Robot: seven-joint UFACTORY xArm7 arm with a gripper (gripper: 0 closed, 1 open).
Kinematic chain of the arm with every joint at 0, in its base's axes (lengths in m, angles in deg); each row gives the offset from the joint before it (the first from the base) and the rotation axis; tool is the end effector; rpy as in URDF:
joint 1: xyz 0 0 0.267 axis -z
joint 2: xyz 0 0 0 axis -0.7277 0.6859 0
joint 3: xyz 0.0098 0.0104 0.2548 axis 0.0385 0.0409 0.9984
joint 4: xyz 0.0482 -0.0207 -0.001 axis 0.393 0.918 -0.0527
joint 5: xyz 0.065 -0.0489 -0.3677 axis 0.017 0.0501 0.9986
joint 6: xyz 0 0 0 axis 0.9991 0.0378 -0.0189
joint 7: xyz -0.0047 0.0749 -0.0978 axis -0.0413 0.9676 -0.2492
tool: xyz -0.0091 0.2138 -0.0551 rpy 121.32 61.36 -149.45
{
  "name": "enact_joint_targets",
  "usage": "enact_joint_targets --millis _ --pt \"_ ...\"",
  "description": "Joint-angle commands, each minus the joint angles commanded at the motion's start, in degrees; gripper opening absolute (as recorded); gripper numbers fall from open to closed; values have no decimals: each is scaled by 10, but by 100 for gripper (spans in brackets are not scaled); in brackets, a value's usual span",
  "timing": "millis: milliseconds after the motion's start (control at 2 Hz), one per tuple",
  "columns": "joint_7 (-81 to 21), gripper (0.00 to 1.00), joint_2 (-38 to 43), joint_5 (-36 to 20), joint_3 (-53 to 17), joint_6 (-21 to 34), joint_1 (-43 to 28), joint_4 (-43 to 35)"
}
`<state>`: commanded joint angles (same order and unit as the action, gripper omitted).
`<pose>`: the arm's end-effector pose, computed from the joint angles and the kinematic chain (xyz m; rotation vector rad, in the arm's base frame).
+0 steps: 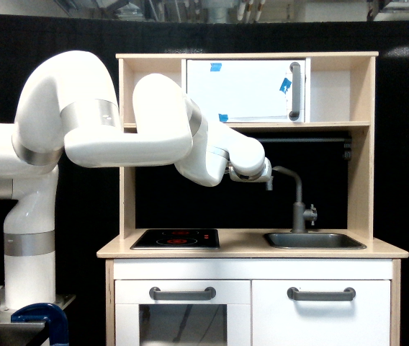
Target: Turn on the faucet
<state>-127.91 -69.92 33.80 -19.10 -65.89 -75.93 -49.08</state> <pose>0.4761 0.4447 0.2255 -1.4584 -1.2672 -1.1919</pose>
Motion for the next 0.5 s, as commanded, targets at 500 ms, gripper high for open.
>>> enact_joint_targets --millis 500 --pt "24 100 -27 38 -13 -47 -67 -23"
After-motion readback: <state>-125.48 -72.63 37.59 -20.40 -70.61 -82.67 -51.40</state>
